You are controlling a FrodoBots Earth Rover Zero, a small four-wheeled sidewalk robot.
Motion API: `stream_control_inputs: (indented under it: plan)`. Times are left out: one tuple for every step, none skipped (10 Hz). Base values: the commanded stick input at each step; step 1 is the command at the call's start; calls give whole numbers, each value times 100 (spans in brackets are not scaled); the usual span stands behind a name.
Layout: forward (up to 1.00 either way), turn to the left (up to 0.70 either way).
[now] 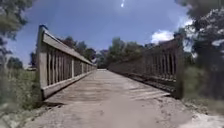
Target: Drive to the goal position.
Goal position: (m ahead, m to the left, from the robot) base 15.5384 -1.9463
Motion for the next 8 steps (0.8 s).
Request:
stream_control_inputs:
  plan:
    - [50, 0]
    - [50, 0]
    - [50, 0]
    - [50, 0]
    - [50, 0]
    - [50, 0]
    - [50, 0]
    - [50, 0]
